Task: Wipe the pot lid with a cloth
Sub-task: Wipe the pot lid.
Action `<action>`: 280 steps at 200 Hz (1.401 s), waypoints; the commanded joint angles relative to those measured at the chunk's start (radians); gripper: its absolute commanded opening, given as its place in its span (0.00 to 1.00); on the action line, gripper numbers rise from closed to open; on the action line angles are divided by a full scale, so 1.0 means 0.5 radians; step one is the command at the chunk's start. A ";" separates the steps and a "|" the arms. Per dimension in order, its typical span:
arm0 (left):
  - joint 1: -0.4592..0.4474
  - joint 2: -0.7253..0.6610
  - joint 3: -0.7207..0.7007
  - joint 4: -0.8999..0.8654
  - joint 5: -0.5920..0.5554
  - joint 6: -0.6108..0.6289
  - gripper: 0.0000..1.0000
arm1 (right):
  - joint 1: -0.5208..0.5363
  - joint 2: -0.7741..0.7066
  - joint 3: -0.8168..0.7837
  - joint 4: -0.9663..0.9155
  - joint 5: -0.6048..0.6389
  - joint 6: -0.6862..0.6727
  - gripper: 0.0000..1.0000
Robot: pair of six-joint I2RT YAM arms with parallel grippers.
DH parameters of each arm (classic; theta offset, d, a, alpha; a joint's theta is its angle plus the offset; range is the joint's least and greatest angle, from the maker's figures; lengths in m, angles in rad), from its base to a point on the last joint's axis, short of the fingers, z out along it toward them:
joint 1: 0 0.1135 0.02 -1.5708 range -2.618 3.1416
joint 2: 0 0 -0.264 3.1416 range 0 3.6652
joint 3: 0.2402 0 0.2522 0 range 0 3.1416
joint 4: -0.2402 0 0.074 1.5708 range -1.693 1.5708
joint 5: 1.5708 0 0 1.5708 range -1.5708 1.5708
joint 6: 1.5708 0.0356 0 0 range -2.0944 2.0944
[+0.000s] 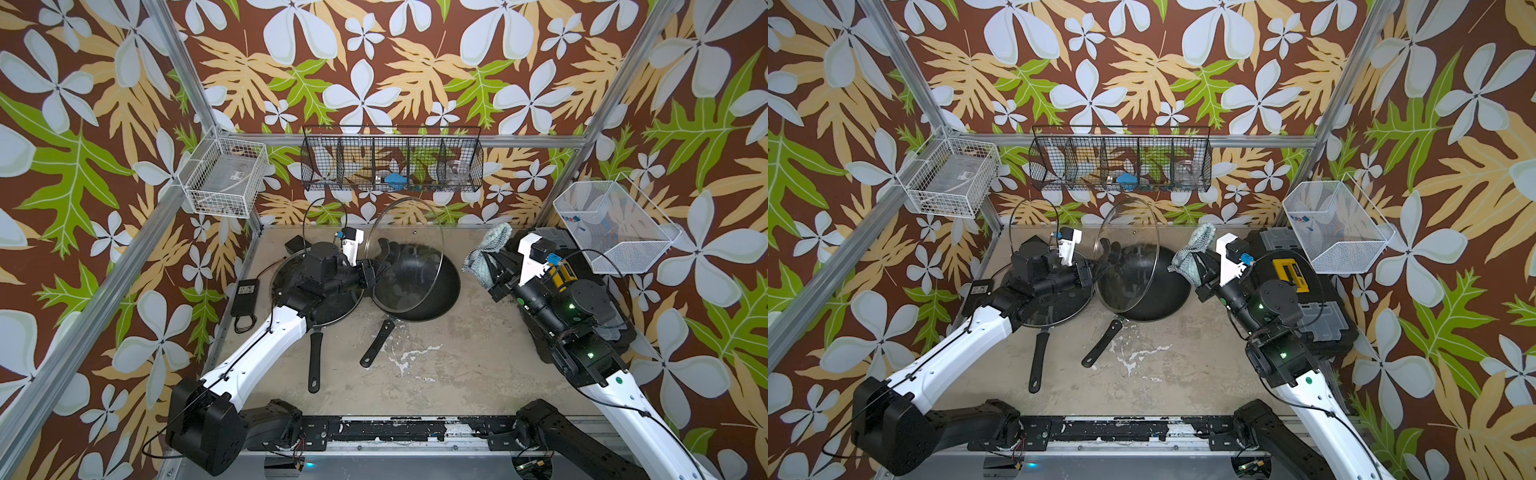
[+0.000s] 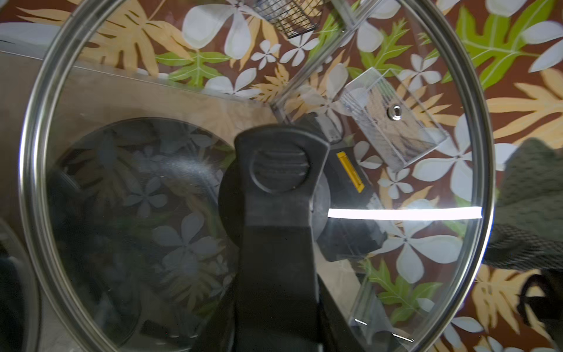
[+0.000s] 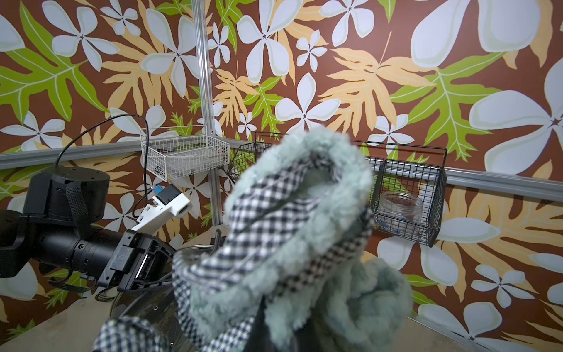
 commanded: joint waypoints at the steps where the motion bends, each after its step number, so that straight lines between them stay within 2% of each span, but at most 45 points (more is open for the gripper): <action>1: -0.069 -0.051 0.051 0.019 -0.409 0.376 0.00 | 0.096 0.035 0.003 -0.043 -0.017 -0.071 0.00; 31: -0.205 -0.088 0.081 -0.118 -0.801 0.593 0.00 | 0.378 0.187 0.008 -0.133 0.194 -0.165 0.00; 59: -0.285 -0.138 0.075 -0.131 -0.982 0.693 0.00 | 0.641 0.396 0.034 -0.194 0.477 -0.231 0.00; 79: -0.363 -0.175 0.064 -0.128 -1.111 0.824 0.00 | 0.747 0.545 0.098 -0.234 0.656 -0.269 0.00; 118: -0.505 -0.268 -0.038 -0.061 -1.253 1.158 0.00 | 0.802 0.754 0.229 -0.311 0.881 -0.315 0.00; 152: -0.556 -0.326 -0.096 -0.013 -1.268 1.372 0.00 | 0.839 0.858 0.266 -0.318 0.873 -0.317 0.00; 235: -0.557 -0.369 -0.086 0.021 -1.240 1.334 0.00 | 1.122 1.023 0.244 -0.275 0.802 -0.327 0.00; 263: -0.555 -0.380 -0.091 0.014 -1.239 1.352 0.00 | 1.088 0.961 0.223 -0.276 0.997 -0.355 0.00; 280: -0.556 -0.389 -0.104 0.013 -1.232 1.375 0.00 | 0.961 0.895 0.222 -0.312 0.981 -0.341 0.00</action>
